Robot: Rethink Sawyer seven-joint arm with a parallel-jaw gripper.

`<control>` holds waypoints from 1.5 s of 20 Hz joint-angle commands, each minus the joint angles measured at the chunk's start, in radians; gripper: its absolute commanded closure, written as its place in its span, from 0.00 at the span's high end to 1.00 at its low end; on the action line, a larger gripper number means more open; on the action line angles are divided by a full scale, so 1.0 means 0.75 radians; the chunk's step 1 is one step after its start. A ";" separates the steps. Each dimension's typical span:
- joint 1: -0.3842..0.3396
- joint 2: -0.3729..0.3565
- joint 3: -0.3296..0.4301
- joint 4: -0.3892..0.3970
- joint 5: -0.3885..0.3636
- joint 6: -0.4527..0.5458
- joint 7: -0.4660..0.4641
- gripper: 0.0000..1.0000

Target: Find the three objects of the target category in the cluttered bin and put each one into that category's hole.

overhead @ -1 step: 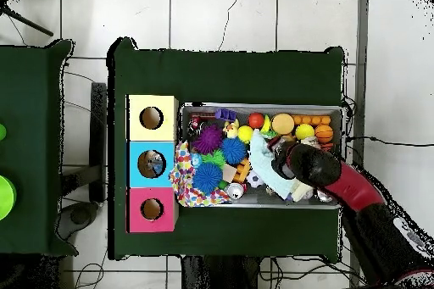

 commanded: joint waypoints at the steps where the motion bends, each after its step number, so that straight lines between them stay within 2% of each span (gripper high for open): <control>1: -0.012 0.177 0.179 0.260 0.063 -0.080 0.159 1.00; 3: -0.035 0.187 0.203 0.286 0.047 -0.197 0.175 1.00; 4: -0.046 0.192 0.214 0.299 0.039 -0.255 0.182 0.00; 5: -0.040 0.186 0.209 0.306 0.040 -0.300 0.205 0.00; 7: -0.012 0.156 0.187 0.310 0.044 -0.307 0.219 0.00; 10: 0.048 0.076 0.151 0.358 0.071 -0.442 0.325 0.00; 14: 0.185 -0.072 0.062 0.391 0.195 -0.462 0.422 0.00; 17: 0.339 -0.203 -0.052 0.403 0.344 -0.399 0.490 0.00; 19: 0.480 -0.298 -0.171 0.398 0.468 -0.296 0.543 0.00; 21: 0.693 -0.376 -0.376 0.349 0.602 -0.145 0.628 0.00; 23: 0.939 -0.379 -0.630 0.241 0.711 0.026 0.769 0.00; 25: 1.146 -0.325 -0.847 0.127 0.793 0.159 0.932 0.00; 27: 1.263 -0.285 -0.957 0.048 0.841 0.273 1.081 0.00; 30: 1.362 -0.245 -1.026 -0.014 0.902 0.356 1.248 0.00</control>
